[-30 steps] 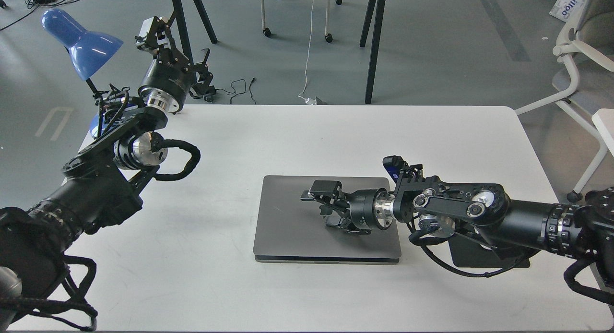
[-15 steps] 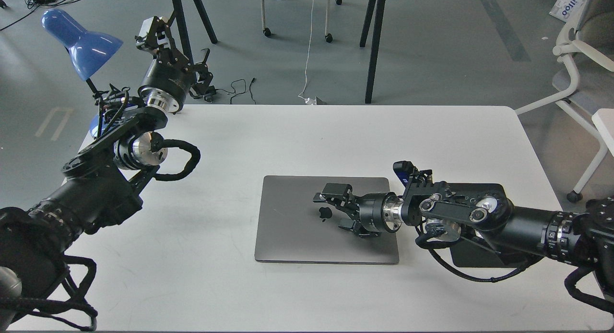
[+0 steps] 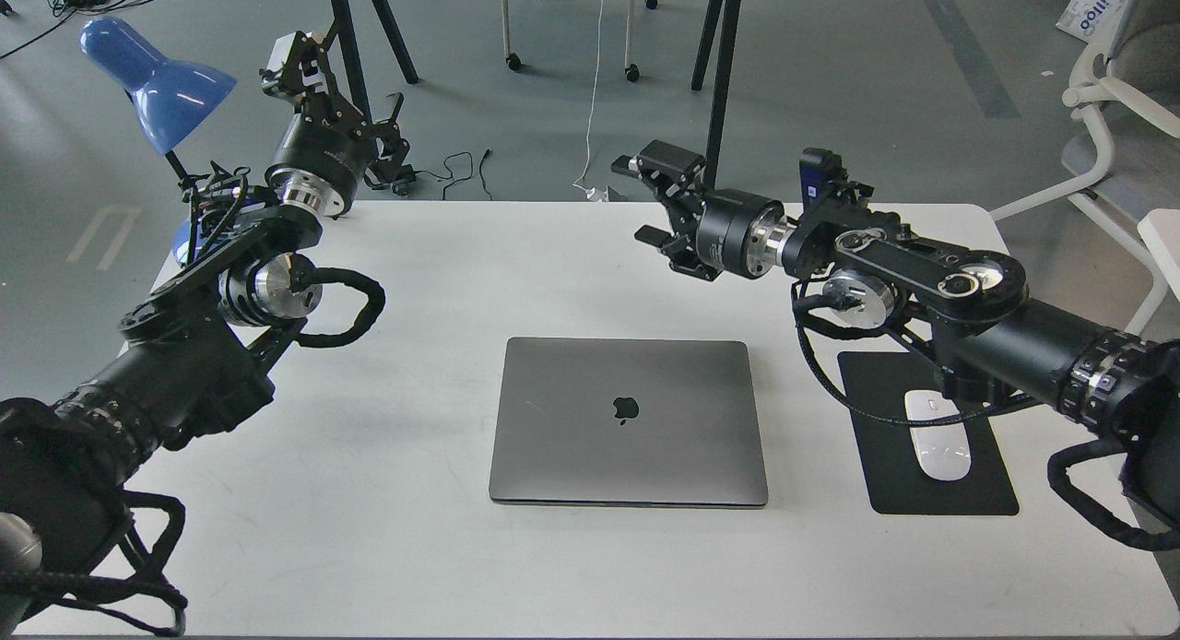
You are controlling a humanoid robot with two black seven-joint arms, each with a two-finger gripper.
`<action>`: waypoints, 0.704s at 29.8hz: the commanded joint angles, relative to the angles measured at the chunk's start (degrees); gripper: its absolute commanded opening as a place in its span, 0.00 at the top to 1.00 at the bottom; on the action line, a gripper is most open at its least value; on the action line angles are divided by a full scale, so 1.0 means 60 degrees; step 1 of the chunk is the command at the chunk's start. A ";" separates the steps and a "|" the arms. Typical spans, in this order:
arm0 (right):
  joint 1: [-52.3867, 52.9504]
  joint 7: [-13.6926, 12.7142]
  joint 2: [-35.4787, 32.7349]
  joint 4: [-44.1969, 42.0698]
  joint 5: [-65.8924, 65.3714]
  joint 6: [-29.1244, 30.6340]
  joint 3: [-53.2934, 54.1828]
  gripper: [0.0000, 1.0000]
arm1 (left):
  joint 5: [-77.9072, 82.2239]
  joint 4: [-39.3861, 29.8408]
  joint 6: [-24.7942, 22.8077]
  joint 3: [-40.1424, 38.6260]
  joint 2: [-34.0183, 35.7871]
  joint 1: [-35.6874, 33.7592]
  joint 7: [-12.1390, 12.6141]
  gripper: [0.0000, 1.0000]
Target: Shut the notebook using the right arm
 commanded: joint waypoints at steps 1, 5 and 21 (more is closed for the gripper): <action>-0.0275 0.0017 0.0042 -0.0109 0.0072 0.0115 0.2220 0.00 | -0.0001 0.0000 0.0000 -0.0001 0.0000 -0.0008 0.0000 0.00; -0.1153 0.0017 0.0013 0.0110 0.0451 0.0319 0.4141 0.00 | -0.0001 0.0000 0.0000 -0.0001 -0.0014 -0.0008 0.0000 0.00; -0.3644 0.0149 -0.0675 0.1927 0.0848 0.0891 0.6048 0.00 | -0.0015 0.0000 0.0000 -0.0001 -0.0014 -0.0008 0.0000 0.00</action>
